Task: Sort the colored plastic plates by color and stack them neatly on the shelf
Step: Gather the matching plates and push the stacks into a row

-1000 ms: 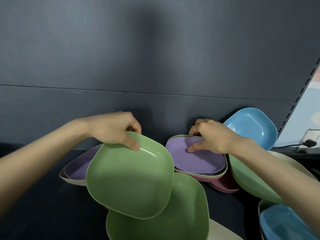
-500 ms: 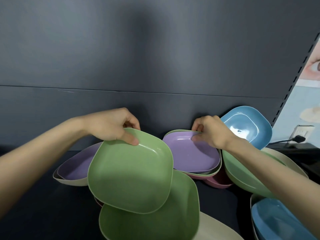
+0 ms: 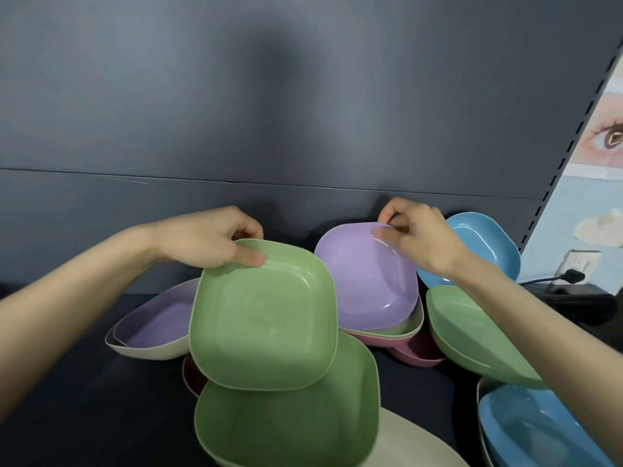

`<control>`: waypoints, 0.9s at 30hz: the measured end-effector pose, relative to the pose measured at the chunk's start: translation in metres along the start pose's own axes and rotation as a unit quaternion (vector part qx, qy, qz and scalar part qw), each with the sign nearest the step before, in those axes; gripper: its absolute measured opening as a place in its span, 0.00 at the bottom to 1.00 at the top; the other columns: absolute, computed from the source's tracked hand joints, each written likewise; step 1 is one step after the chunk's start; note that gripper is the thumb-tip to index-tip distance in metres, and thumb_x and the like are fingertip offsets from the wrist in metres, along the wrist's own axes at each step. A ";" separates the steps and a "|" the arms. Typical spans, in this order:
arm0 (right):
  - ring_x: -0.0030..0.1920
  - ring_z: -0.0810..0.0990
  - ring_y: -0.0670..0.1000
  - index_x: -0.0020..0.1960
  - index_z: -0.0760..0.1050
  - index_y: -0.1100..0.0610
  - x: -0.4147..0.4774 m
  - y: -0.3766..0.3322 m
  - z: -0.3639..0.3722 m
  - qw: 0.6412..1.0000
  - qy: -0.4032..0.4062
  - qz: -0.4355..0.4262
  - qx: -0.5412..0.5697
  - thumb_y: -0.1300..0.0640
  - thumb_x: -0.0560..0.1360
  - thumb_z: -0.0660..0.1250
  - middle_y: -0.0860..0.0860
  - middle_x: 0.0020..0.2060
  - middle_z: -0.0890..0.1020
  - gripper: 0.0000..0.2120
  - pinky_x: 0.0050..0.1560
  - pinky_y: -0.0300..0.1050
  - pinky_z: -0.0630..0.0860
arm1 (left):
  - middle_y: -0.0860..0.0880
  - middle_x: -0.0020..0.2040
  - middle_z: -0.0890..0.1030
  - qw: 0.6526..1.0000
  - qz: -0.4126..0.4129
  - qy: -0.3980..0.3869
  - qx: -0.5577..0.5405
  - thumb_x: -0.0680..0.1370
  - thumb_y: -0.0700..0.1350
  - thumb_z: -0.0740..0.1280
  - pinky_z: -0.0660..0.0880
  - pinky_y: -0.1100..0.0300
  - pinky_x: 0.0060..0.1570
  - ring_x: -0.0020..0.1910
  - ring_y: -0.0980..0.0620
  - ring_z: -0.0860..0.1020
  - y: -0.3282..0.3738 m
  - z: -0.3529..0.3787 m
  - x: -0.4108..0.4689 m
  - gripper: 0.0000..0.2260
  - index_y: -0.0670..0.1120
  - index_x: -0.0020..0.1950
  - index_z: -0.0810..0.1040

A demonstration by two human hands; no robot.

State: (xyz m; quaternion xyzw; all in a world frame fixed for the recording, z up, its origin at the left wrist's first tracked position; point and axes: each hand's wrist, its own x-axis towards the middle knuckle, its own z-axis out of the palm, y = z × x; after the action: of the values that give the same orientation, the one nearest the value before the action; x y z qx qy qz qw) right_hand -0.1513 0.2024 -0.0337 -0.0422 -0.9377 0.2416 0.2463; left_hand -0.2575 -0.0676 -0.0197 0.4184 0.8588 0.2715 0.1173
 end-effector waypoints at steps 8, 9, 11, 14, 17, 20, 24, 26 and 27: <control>0.35 0.73 0.48 0.49 0.68 0.53 -0.015 -0.040 -0.022 0.994 0.084 -0.056 0.031 0.60 0.78 0.60 0.49 0.35 0.78 0.03 0.35 0.36 0.67 | 0.45 0.37 0.80 0.991 0.014 0.133 0.001 0.78 0.44 0.64 0.71 0.60 0.32 0.30 0.57 0.73 0.015 -0.006 -0.042 0.05 0.43 0.45 0.75; 0.38 0.74 0.49 0.51 0.69 0.53 -0.019 -0.045 -0.024 0.994 0.088 -0.053 0.042 0.61 0.78 0.60 0.49 0.38 0.79 0.04 0.37 0.36 0.68 | 0.43 0.39 0.81 0.988 0.013 0.151 -0.008 0.78 0.43 0.65 0.72 0.57 0.33 0.31 0.55 0.74 0.016 -0.006 -0.050 0.03 0.44 0.46 0.75; 0.45 0.78 0.52 0.53 0.72 0.53 -0.026 -0.057 -0.025 0.992 0.092 -0.043 0.077 0.62 0.76 0.62 0.50 0.45 0.81 0.08 0.46 0.41 0.73 | 0.42 0.42 0.82 0.983 0.005 0.180 -0.034 0.75 0.45 0.68 0.76 0.50 0.39 0.35 0.47 0.78 0.021 -0.005 -0.070 0.04 0.45 0.47 0.77; 0.47 0.80 0.52 0.50 0.75 0.50 -0.038 -0.078 -0.027 0.985 0.082 -0.036 0.146 0.66 0.72 0.65 0.49 0.45 0.82 0.13 0.49 0.46 0.77 | 0.42 0.42 0.83 0.973 -0.027 0.213 -0.081 0.70 0.46 0.67 0.78 0.46 0.44 0.40 0.44 0.81 0.028 -0.004 -0.103 0.08 0.44 0.47 0.79; 0.42 0.80 0.47 0.45 0.78 0.49 -0.053 -0.101 -0.022 0.981 0.065 -0.046 0.178 0.68 0.69 0.66 0.43 0.40 0.82 0.15 0.45 0.44 0.77 | 0.44 0.42 0.84 0.961 -0.051 0.238 -0.128 0.69 0.41 0.69 0.79 0.49 0.45 0.42 0.45 0.83 0.029 -0.001 -0.139 0.09 0.44 0.49 0.80; 0.41 0.79 0.50 0.42 0.77 0.49 -0.069 -0.125 -0.013 0.977 0.070 -0.054 0.196 0.67 0.70 0.65 0.49 0.41 0.82 0.13 0.42 0.45 0.76 | 0.48 0.42 0.85 0.944 -0.064 0.282 -0.159 0.74 0.33 0.67 0.79 0.58 0.44 0.41 0.51 0.83 0.025 0.000 -0.177 0.10 0.45 0.50 0.81; 0.42 0.79 0.49 0.44 0.75 0.49 -0.090 -0.166 -0.003 0.966 0.078 -0.068 0.237 0.65 0.73 0.66 0.44 0.41 0.81 0.10 0.43 0.42 0.75 | 0.53 0.41 0.84 0.903 -0.067 0.373 -0.202 0.74 0.35 0.69 0.78 0.65 0.37 0.36 0.59 0.82 0.010 0.001 -0.232 0.10 0.49 0.50 0.80; 0.43 0.79 0.48 0.46 0.74 0.50 -0.101 -0.190 0.009 0.960 0.076 -0.064 0.263 0.64 0.74 0.65 0.44 0.41 0.81 0.09 0.43 0.41 0.75 | 0.56 0.41 0.84 0.879 -0.066 0.420 -0.216 0.74 0.37 0.69 0.76 0.65 0.36 0.35 0.62 0.81 -0.001 0.004 -0.262 0.09 0.51 0.48 0.78; 0.44 0.80 0.50 0.47 0.73 0.50 -0.108 -0.202 0.017 0.955 0.068 -0.055 0.284 0.64 0.75 0.65 0.46 0.42 0.81 0.09 0.42 0.44 0.76 | 0.57 0.41 0.84 0.869 -0.065 0.439 -0.218 0.74 0.37 0.69 0.76 0.63 0.39 0.36 0.61 0.81 -0.007 0.005 -0.277 0.09 0.52 0.48 0.78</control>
State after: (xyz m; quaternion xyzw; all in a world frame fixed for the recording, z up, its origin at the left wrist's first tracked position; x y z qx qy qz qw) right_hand -0.0569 -0.0039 0.0010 0.0649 -0.8125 0.4802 0.3241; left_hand -0.0879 -0.2861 -0.0353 0.1633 0.7659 0.5992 -0.1664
